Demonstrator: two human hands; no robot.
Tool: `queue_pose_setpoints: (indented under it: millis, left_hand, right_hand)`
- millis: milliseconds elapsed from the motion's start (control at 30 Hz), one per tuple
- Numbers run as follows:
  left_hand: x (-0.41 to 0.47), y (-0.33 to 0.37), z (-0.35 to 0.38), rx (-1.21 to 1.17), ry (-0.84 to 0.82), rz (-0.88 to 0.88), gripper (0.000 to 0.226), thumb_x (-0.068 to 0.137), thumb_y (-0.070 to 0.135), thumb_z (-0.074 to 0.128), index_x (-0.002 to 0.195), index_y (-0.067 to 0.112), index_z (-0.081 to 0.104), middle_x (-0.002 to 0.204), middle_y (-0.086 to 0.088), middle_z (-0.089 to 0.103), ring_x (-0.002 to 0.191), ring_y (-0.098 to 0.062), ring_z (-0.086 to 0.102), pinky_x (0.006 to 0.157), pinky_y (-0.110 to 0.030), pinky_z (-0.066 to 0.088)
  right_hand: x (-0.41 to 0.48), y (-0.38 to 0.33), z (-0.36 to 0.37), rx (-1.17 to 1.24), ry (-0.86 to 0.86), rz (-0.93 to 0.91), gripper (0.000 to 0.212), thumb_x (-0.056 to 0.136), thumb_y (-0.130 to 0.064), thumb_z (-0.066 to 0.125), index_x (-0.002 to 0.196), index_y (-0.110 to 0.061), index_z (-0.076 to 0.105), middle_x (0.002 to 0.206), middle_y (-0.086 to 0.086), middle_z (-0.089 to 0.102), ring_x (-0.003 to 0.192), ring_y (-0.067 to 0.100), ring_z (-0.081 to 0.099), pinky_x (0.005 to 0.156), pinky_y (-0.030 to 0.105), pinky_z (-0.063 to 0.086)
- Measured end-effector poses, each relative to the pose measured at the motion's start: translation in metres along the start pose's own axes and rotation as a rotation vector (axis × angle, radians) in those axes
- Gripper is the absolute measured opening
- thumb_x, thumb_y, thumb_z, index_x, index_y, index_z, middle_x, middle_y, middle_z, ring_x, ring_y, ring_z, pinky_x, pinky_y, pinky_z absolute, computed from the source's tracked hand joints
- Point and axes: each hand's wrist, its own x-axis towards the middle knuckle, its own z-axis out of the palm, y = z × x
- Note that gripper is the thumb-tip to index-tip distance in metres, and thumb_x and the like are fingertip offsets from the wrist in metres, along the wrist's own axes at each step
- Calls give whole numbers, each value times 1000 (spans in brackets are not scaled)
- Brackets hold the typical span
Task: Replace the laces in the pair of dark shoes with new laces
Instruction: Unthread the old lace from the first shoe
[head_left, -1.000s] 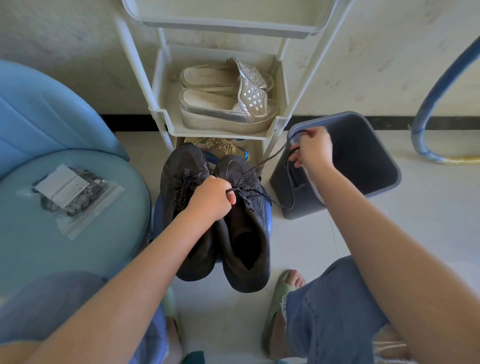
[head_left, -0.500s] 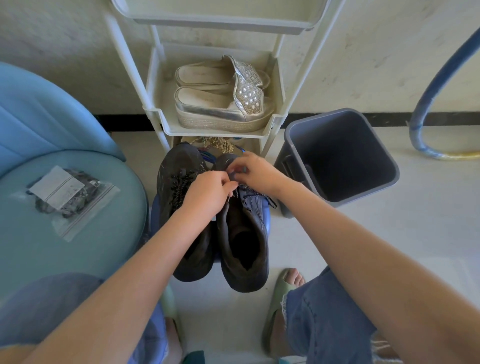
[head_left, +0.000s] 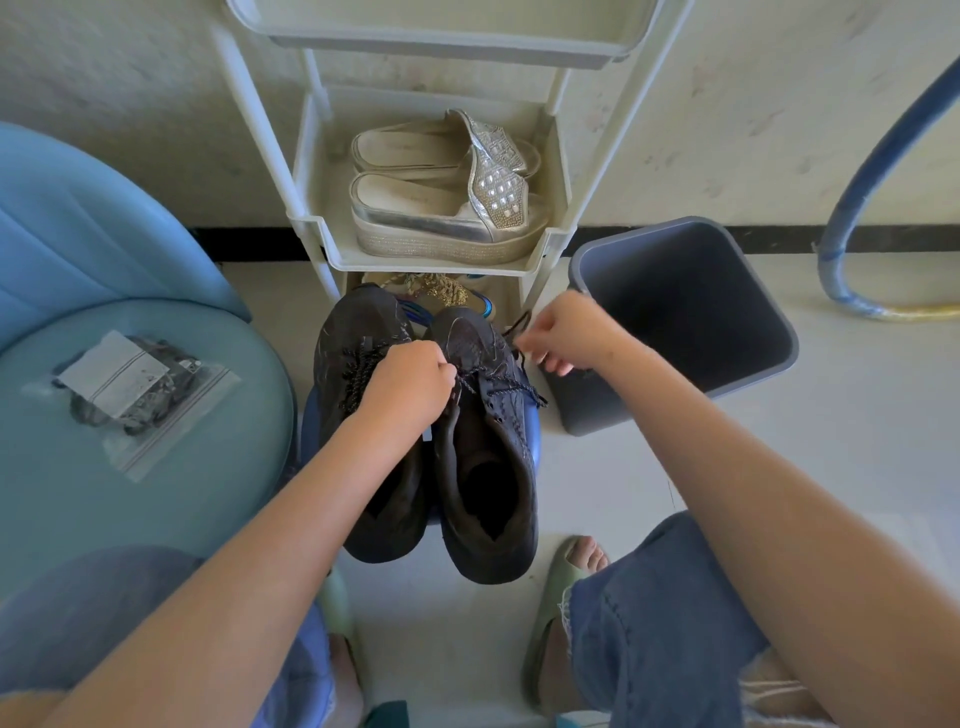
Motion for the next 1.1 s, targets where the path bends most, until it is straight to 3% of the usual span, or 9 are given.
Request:
queue_pose_setpoints:
  millis: [67, 200, 300, 533, 633, 733, 833, 967, 1100]
  left_hand:
    - [0, 2, 2, 39, 7, -18, 28, 98, 15, 42, 102, -2, 63, 102, -18, 65, 95, -32, 61, 83, -40, 48]
    - [-1, 3, 5, 94, 45, -4, 25, 96, 4, 46, 106, 16, 65, 116, -8, 62, 104, -26, 58, 91, -38, 47]
    - [-2, 1, 7, 85, 74, 46, 31, 94, 1, 47, 106, 20, 69, 117, -4, 63, 110, -23, 56, 95, -37, 46]
    - [2, 1, 12, 190, 1, 196, 24, 91, 29, 62, 108, 15, 72, 117, -11, 61, 113, -27, 52, 96, -39, 44]
    - [8, 1, 16, 196, 36, 176, 29, 88, 31, 64, 108, 12, 71, 121, -9, 52, 118, -25, 46, 99, -39, 41]
    - [11, 3, 19, 33, 60, 62, 32, 91, 25, 60, 110, 1, 67, 122, -12, 54, 112, -26, 53, 97, -36, 43]
    - [11, -5, 7, -392, 243, -52, 28, 96, 19, 53, 96, -5, 68, 95, -19, 65, 83, -25, 60, 81, -32, 46]
    - [19, -17, -37, -932, 464, -307, 25, 101, 28, 42, 103, 11, 61, 88, 2, 59, 78, -13, 56, 87, -32, 45]
    - [10, 2, -23, -306, 466, 162, 24, 96, 18, 46, 94, 11, 68, 96, -1, 65, 88, -15, 55, 73, -19, 34]
  right_hand:
    - [-8, -3, 10, -128, -167, -139, 18, 90, -21, 64, 97, -6, 71, 82, -4, 68, 61, 3, 63, 53, 10, 46]
    - [-4, -12, 27, -303, -211, -247, 16, 86, -15, 69, 101, -9, 69, 102, 1, 65, 88, 16, 57, 83, 24, 43]
    - [-1, -9, 32, -360, -212, -268, 21, 83, -15, 72, 103, -9, 69, 100, 0, 62, 93, 17, 55, 88, 27, 41]
    - [1, -1, 26, -172, -198, -327, 16, 88, -27, 67, 100, -17, 68, 95, -7, 60, 83, 2, 53, 83, 21, 40]
    - [0, -5, 30, -151, -277, -361, 24, 93, -32, 58, 113, -21, 64, 103, -8, 53, 93, 5, 50, 89, 25, 38]
    - [0, -2, 29, -204, -353, -311, 29, 89, -27, 60, 118, -27, 63, 107, -11, 49, 103, 8, 42, 95, 29, 29]
    - [-1, 2, 24, -92, -378, -282, 27, 86, -24, 65, 113, -29, 65, 111, -10, 54, 101, 6, 47, 91, 24, 31]
    - [-4, 3, 20, 9, -462, -223, 20, 92, -27, 57, 110, -31, 64, 121, -8, 55, 112, 11, 51, 96, 29, 43]
    - [-4, -2, 32, -141, -348, -291, 19, 86, -42, 65, 99, -28, 65, 107, -4, 53, 107, 16, 44, 98, 35, 39]
